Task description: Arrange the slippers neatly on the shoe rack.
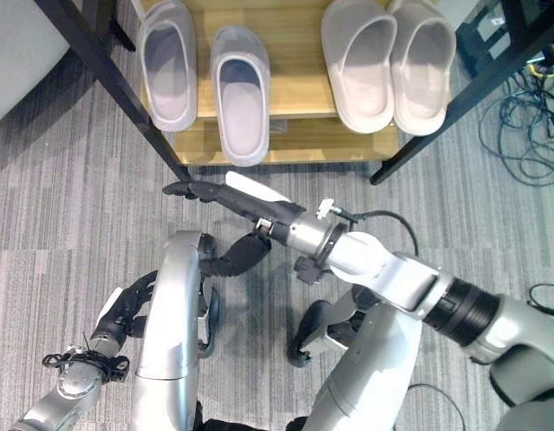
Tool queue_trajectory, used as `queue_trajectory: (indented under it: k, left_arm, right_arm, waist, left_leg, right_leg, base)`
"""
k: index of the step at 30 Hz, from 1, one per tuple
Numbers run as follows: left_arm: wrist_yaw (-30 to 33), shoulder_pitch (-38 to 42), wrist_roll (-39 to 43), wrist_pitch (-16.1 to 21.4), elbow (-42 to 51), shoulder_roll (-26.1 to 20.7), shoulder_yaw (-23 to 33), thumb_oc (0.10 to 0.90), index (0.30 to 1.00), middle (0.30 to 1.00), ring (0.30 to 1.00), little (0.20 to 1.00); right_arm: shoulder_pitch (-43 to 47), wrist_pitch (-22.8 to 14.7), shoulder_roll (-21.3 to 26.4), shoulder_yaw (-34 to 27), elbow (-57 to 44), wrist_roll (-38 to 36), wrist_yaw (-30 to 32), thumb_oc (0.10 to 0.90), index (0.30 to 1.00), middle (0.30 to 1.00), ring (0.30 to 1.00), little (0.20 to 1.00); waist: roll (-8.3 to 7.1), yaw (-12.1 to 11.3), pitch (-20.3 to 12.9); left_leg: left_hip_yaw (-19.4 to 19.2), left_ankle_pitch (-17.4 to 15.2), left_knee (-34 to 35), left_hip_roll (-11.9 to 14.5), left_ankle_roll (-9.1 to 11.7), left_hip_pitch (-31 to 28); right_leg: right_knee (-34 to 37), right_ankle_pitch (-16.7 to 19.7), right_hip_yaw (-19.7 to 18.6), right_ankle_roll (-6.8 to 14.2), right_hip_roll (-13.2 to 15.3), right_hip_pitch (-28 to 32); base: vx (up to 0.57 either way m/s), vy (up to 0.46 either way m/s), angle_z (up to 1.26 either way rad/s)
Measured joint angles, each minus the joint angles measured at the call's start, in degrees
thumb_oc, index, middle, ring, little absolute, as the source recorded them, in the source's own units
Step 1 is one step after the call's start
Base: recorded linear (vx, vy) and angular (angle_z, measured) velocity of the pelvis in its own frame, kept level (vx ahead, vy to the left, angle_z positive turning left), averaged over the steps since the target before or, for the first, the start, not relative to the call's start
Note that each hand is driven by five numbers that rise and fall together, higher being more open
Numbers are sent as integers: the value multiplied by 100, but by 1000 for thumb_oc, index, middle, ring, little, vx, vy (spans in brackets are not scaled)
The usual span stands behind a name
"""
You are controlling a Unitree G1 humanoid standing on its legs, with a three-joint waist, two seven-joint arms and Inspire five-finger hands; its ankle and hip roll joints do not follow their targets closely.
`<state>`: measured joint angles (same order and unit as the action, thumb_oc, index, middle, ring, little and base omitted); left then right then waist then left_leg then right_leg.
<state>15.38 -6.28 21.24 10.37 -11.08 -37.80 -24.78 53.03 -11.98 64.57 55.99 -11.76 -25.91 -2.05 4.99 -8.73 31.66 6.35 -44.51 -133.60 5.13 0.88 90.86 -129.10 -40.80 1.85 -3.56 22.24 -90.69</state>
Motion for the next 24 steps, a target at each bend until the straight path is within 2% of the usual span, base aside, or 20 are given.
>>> queue_trajectory:
  k: [4,8,14,16,18,24]
  left_arm:
    - [-3,13,-1,14,-1,-45,-7,800,900,900,900,900]
    - [-14,31,0,35,1,-169,-59,800,900,900,900,900]
    - [-113,53,-1,73,4,-315,-129,800,900,900,900,900]
    - [-126,70,-5,75,11,-347,-153,800,900,900,900,900]
    - [-129,82,-5,76,10,-351,-162,800,900,900,900,900]
    - [-132,160,-11,87,14,-388,-182,800,900,900,900,900]
  right_arm:
    - [490,2,244,340,24,447,5,800,900,900,900,900]
    - [974,1,469,638,35,573,9,800,900,900,900,900]
    - [1350,-24,472,941,282,714,0,800,900,900,900,900]
    - [1663,-39,472,1354,431,720,-41,800,900,900,900,900]
    - [1699,-56,469,1469,581,731,-45,800,900,900,900,900]
    - [1692,-35,466,1552,1141,792,-155,800,900,900,900,900]
  waist:
    - [-6,14,0]
    - [-53,17,-2]
    - [-101,5,-1]
    - [-101,12,-1]
    - [-101,12,-1]
    - [-101,13,-1]
  left_leg:
    - [13,0,-2,4,0,0]
    - [17,0,-3,4,1,0]
    - [17,-1,-9,3,2,0]
    - [21,-1,-9,3,2,-1]
    - [21,-1,-9,3,3,0]
    - [20,-3,-7,4,6,0]
  right_leg:
    - [0,0,12,0,-3,5]
    - [1,0,15,0,-3,5]
    - [2,2,15,3,-1,12]
    - [2,2,17,3,-1,11]
    - [4,2,16,3,-1,11]
    - [7,2,18,4,-1,10]
  base:
    - [0,0,0]
    - [0,0,0]
    - [0,0,0]
    - [0,0,0]
    - [0,0,0]
    - [0,0,0]
